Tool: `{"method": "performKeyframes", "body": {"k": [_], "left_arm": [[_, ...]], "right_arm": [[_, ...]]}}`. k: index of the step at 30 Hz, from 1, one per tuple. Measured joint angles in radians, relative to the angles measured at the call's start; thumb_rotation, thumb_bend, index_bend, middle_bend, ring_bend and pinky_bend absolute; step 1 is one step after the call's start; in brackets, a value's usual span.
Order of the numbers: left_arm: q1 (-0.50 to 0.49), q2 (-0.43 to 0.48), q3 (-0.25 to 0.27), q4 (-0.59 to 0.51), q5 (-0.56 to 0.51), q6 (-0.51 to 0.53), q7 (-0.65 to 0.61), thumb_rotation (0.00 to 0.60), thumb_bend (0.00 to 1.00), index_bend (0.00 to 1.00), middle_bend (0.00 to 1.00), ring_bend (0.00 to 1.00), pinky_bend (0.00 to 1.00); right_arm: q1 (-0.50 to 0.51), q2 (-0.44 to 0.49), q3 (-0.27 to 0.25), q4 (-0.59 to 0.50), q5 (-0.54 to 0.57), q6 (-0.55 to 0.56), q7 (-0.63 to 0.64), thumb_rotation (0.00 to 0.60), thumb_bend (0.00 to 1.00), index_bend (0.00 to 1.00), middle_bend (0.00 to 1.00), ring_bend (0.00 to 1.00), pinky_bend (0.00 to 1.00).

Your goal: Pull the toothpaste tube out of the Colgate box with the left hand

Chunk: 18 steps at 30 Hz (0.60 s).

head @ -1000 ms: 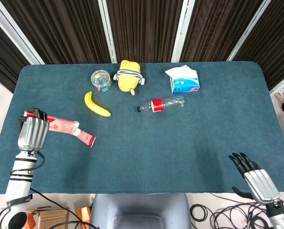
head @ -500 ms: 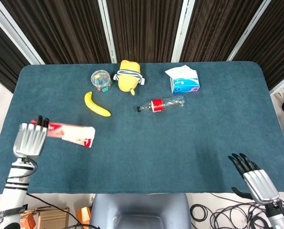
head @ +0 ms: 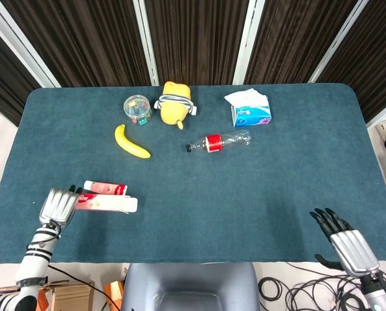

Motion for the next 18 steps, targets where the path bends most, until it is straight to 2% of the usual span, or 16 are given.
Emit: {"method": "performKeyframes", "body": {"k": [4,9,13,18], "left_arm": [[0.005,-0.012,-0.001,0.016,-0.022,-0.021,-0.003,0.600,0.37,0.43,0.45,0.89,1.00],[0.012,0.003,0.005,0.000,-0.033,-0.036,-0.007,0.600,0.34,0.19,0.33,0.86,1.00],[0.018,0.012,0.007,-0.007,-0.032,-0.043,-0.024,0.600,0.31,0.04,0.26,0.85,1.00],[0.027,0.018,0.009,-0.003,-0.028,-0.041,-0.032,0.600,0.30,0.00,0.22,0.82,0.99]], "right_arm": [[-0.001,-0.001,0.001,0.001,0.000,0.003,0.002,0.600,0.13,0.05,0.05,0.00,0.24],[0.001,-0.002,-0.001,0.002,-0.001,-0.002,-0.001,0.600,0.13,0.05,0.05,0.00,0.24],[0.001,-0.003,0.001,0.001,0.002,-0.004,-0.005,0.600,0.13,0.05,0.05,0.00,0.24],[0.001,-0.003,0.001,-0.001,0.006,-0.008,-0.010,0.600,0.13,0.05,0.05,0.00,0.24]]}}
